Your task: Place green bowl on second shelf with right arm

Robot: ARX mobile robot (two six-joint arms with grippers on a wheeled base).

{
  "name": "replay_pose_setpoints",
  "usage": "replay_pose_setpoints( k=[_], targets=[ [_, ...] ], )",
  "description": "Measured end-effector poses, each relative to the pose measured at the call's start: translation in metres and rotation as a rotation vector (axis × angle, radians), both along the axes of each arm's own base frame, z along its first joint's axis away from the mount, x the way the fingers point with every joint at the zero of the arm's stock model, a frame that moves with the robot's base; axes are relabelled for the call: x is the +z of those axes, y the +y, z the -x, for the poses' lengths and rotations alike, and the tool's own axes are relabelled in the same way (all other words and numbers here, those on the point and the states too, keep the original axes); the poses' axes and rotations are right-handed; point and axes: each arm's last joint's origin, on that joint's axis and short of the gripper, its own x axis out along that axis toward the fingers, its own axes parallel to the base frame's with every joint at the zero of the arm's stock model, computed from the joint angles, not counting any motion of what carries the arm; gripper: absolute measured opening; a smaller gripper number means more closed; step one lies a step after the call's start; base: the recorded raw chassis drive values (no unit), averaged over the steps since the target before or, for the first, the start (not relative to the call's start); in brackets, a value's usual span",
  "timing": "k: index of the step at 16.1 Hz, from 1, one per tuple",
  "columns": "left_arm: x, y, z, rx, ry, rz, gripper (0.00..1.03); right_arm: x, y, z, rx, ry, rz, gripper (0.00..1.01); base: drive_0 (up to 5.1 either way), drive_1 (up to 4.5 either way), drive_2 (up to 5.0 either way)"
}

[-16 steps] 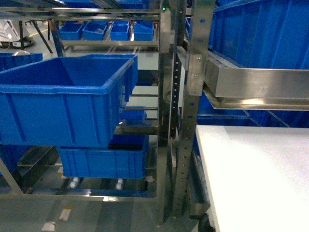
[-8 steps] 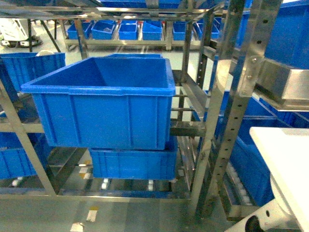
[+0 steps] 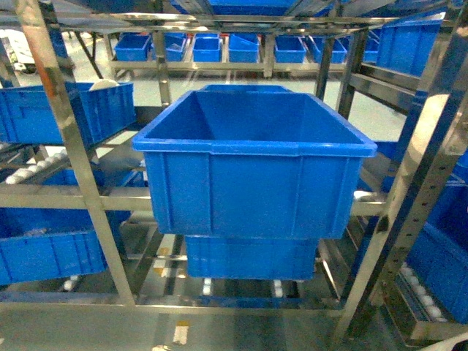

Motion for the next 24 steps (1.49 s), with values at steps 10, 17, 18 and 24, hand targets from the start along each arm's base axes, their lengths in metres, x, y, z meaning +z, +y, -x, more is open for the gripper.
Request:
replay_pose_setpoints(
  k=[10, 17, 18, 24],
  targets=[
    [-0.0005, 0.0000, 0.0000, 0.002, 0.004, 0.000, 0.98, 0.0002, 0.0003, 0.0000, 0.005, -0.002, -0.002, 0.02, -3.3, 2.67, 0.7],
    [-0.0003, -0.0001, 0.0000, -0.001, 0.002, 0.000, 0.98, 0.0001, 0.0000, 0.0000, 0.000, -0.001, -0.001, 0.02, -0.1, 3.63, -3.8],
    [-0.0001, -0.0001, 0.0000, 0.000, 0.000, 0.000, 0.98, -0.0002, 0.0000, 0.0002, 0.001, 0.003, -0.001, 0.02, 0.0, 4.37, -4.3],
    [-0.0002, -0.0001, 0.0000, -0.001, 0.001, 0.000, 0.98, 0.0002, 0.0000, 0.0000, 0.000, -0.002, 0.000, 0.02, 0.0, 4.35, -4.3]
  ],
)
